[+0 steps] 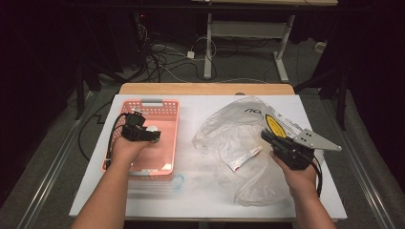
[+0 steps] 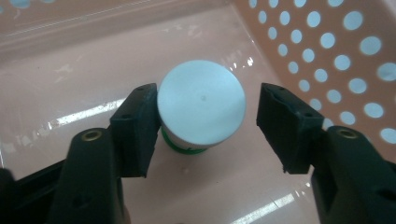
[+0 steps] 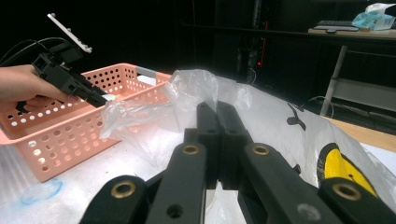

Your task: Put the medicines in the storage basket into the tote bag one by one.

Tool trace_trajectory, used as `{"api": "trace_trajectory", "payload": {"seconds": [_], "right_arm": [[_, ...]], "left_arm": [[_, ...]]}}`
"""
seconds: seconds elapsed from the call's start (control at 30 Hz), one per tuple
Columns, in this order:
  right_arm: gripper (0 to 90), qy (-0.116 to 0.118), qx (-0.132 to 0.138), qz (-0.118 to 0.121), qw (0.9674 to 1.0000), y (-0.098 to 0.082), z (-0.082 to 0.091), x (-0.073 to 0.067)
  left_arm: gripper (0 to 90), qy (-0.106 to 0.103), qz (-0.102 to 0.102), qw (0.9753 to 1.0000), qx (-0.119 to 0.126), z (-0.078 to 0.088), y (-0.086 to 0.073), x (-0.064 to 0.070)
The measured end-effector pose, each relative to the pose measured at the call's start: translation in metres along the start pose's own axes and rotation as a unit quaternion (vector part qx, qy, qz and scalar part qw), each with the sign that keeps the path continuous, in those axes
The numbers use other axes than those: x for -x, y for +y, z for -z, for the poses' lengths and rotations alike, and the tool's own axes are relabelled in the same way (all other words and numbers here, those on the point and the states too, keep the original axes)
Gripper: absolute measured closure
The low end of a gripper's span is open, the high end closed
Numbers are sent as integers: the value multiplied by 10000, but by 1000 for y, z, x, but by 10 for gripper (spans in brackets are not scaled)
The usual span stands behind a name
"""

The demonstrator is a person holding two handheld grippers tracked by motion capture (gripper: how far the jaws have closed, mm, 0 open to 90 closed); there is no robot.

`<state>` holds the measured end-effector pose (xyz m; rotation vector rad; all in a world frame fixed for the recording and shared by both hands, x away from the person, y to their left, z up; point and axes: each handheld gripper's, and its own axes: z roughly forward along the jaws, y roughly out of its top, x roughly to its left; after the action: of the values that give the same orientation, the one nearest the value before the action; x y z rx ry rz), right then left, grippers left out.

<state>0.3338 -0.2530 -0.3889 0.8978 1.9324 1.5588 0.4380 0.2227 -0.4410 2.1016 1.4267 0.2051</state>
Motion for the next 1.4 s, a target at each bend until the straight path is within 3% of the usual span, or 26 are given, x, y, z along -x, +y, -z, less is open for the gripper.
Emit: {"api": "trace_trajectory", "payload": {"seconds": [0.2, 0.43, 0.57, 0.7, 0.83, 1.1, 1.4], "right_arm": [[900, -6, -3, -3, 10000, 0, 0, 0], [900, -3, -10, 2, 10000, 0, -1, -1], [900, 1, -20, 5, 10000, -1, -1, -1], [900, -6, -20, -1, 10000, -1, -1, -1], [900, -8, -27, 1, 10000, -1, -1, -1], [900, -5, -19, 6, 10000, -1, -1, -1], [900, -14, -15, -5, 10000, -1, 0, 0]], "left_arm": [[469, 68, -54, 10000, 2, 0, -1, 1], [479, 124, -147, 9998, -2, -1, -1, 2], [469, 216, -187, 9996, 13, -3, 0, 4], [391, 286, -152, 9994, -138, -9, 1, 3], [478, 268, -235, 9993, -77, -9, 1, 5], [486, 305, -247, 9992, -54, -9, 1, 5], [486, 271, -196, 9992, 224, 5, 1, 5]]}}
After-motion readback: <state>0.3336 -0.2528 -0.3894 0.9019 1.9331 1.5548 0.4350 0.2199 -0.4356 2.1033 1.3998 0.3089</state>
